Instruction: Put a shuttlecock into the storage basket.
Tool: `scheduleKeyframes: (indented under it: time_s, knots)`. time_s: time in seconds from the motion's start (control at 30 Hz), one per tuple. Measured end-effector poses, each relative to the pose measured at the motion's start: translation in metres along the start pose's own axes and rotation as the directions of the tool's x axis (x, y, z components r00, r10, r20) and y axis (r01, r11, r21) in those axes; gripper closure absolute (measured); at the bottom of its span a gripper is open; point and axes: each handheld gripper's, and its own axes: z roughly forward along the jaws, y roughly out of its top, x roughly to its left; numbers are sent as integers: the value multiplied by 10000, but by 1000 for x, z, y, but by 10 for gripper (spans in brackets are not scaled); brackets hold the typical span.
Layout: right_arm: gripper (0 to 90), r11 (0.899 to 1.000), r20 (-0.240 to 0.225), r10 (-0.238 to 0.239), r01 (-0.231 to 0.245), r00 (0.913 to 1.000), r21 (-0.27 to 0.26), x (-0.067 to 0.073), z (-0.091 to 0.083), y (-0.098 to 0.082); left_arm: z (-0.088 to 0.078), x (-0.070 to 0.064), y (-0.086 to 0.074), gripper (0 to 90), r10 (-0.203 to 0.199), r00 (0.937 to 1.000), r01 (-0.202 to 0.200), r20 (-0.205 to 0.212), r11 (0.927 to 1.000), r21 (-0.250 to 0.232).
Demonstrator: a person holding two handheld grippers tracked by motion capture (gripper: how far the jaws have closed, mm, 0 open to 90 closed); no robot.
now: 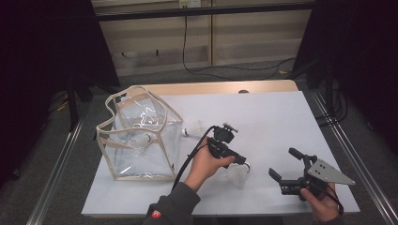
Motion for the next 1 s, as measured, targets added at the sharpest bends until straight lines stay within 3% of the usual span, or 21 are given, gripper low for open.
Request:
scheduleKeyframes:
  time_s: [1.0]
  knots:
    - [3,10000,3,25,-25,10000,-17,0,-1,0,21,-9,-4,296,20,9986,-28,537,9999,148]
